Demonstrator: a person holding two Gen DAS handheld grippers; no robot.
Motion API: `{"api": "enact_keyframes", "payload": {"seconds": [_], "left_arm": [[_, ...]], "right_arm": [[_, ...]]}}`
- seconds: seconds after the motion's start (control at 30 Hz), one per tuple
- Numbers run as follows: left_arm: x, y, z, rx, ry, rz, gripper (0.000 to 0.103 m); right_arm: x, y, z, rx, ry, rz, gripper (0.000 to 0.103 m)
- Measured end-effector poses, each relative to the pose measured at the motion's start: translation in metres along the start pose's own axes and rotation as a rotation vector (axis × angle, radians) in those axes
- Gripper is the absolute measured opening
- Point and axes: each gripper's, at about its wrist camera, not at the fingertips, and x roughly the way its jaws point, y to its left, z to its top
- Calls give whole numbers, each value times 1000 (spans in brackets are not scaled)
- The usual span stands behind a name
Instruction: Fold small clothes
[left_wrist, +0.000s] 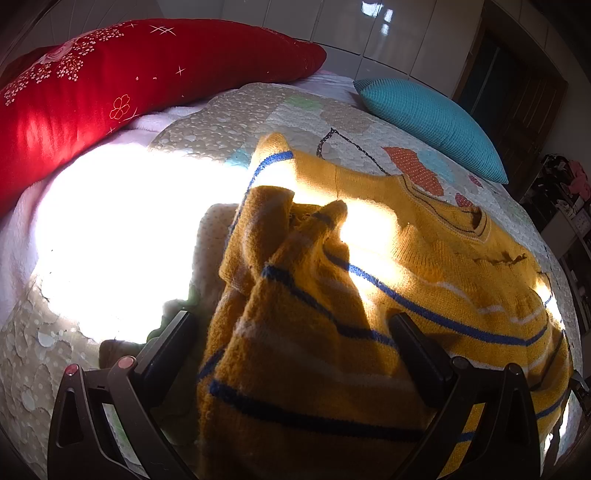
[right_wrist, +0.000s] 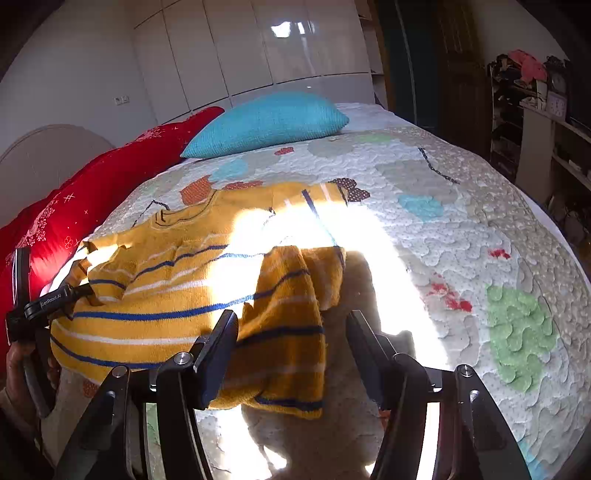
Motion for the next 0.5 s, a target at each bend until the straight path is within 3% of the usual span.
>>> {"api": "enact_keyframes", "payload": {"seconds": [0.3,0.5], "left_arm": [[-6,-4,0,-3,26,32,103],[-59,-3,-4,-31,-40,-25,103]], "right_arm": [[12,-33,-15,171,30,107,71],[12,-34,-15,187,29,129,71]]}}
